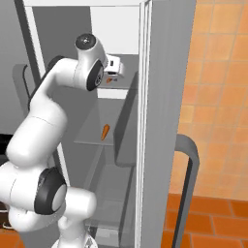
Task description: Place one carrot and one steak in each tupperware on the nearby counter, to pack two identical lunches.
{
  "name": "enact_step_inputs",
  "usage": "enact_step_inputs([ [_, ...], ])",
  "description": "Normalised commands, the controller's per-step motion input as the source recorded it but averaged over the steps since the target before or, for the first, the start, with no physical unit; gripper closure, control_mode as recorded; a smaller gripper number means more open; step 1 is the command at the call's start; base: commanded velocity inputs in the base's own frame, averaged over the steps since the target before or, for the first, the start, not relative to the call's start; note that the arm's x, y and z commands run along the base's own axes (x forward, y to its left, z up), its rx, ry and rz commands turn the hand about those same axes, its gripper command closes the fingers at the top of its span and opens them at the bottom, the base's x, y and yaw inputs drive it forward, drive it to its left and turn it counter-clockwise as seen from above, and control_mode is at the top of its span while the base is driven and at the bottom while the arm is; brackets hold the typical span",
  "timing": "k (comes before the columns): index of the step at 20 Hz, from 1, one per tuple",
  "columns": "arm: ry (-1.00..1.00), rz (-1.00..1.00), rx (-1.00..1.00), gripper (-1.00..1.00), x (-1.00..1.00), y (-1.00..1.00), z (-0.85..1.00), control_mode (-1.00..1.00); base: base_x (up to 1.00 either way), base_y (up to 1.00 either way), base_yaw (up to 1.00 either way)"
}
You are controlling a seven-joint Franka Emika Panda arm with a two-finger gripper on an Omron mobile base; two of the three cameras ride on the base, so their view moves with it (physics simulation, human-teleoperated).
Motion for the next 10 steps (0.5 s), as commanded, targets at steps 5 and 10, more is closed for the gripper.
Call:
enact_step_inputs([
  [5, -0.07, 0.0, -0.03, -1.0, 0.41, -0.01, -0.28, -1.0, 0.0, 0.0, 0.0],
  [10, -0.01, 0.0, 0.0, -1.0, 0.58, -0.16, -0.08, -1.0, 0.0, 0.0, 0.0],
])
